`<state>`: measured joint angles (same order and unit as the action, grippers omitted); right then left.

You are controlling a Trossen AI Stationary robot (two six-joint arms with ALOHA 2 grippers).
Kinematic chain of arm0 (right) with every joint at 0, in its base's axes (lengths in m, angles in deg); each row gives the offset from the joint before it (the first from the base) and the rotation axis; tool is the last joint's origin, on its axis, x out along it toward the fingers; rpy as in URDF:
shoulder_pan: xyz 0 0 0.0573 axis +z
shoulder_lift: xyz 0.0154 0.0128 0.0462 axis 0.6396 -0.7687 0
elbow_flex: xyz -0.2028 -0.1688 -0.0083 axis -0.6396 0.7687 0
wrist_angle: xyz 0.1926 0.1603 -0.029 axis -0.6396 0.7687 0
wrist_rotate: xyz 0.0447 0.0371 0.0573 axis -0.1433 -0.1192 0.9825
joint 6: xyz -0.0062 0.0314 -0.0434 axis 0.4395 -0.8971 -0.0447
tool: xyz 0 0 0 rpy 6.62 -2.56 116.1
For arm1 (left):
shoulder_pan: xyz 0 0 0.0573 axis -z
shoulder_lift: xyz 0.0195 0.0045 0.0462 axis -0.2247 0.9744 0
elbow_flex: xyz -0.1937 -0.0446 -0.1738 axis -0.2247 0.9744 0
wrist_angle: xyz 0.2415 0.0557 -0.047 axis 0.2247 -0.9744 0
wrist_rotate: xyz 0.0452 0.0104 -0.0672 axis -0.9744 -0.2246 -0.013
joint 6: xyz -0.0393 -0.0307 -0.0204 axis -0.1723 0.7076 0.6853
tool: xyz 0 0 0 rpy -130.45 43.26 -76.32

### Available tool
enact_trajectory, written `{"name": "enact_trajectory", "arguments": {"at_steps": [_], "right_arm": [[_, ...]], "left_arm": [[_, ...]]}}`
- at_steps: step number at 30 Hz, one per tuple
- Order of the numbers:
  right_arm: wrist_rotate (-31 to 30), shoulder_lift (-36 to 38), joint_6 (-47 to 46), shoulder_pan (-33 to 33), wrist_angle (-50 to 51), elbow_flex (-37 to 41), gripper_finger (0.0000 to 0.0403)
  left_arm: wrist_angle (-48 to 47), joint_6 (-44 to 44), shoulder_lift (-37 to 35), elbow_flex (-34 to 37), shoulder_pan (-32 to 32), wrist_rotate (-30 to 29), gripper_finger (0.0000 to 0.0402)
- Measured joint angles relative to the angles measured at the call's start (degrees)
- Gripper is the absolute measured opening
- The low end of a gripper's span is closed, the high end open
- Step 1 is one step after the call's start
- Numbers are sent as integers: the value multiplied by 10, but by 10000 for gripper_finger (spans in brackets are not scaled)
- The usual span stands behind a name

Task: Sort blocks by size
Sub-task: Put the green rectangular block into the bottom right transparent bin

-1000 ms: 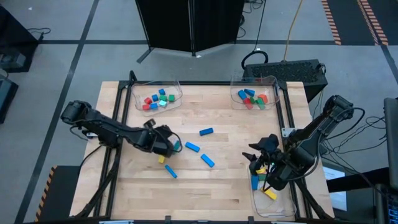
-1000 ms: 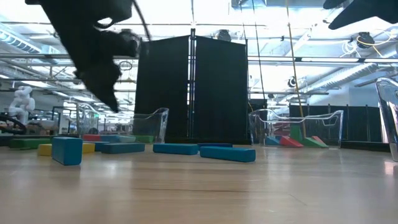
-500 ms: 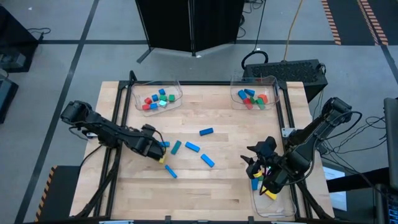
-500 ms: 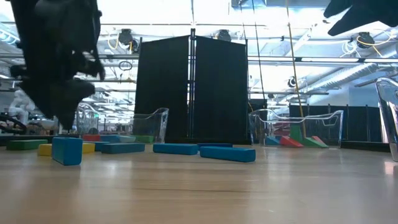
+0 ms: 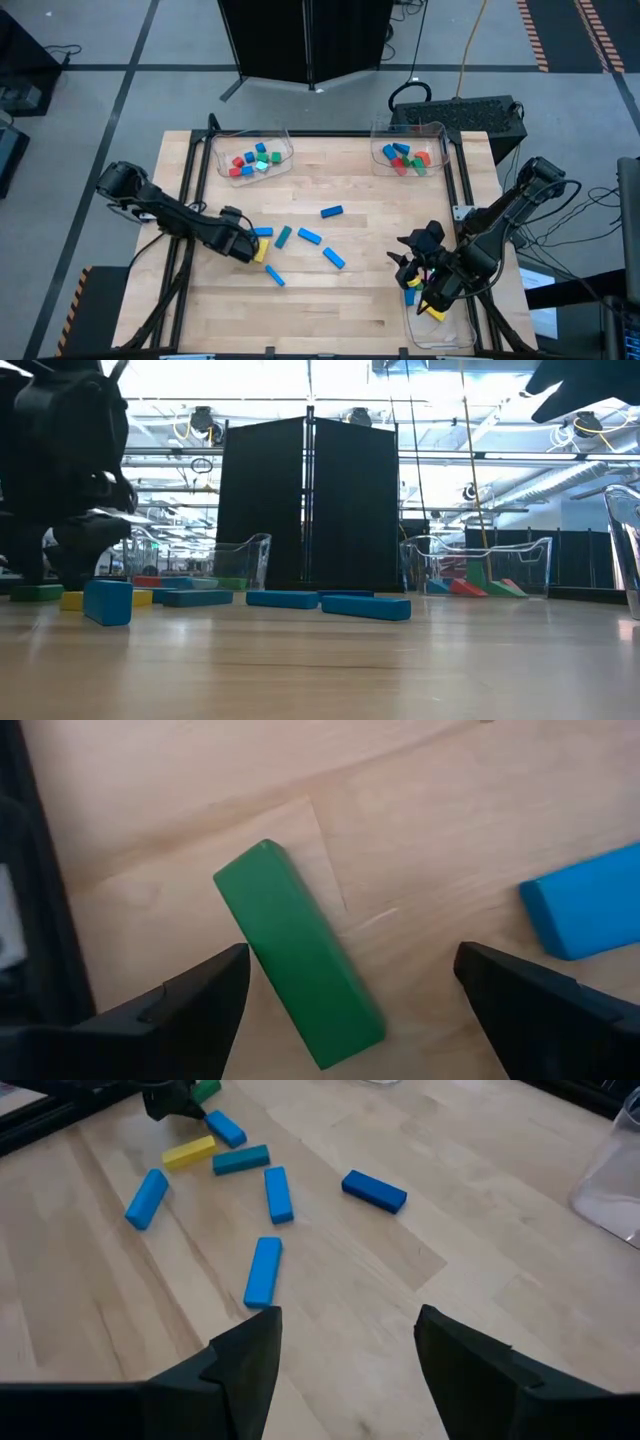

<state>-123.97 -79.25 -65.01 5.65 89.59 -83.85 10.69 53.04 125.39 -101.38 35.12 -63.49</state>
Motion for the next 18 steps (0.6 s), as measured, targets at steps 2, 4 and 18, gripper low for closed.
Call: {"name": "enact_trajectory", "arguments": {"at_steps": [2, 4, 18], "right_arm": [[0, 0, 0, 0, 0, 0, 221], [0, 0, -1, 0, 0, 0, 221], [-1, 0, 2, 0, 0, 0, 221]], "left_arm": [[15, 6, -1, 11, 1, 1, 361], [19, 10, -1, 16, 1, 1, 361], [13, -68, 5, -14, 1, -18, 324]]}}
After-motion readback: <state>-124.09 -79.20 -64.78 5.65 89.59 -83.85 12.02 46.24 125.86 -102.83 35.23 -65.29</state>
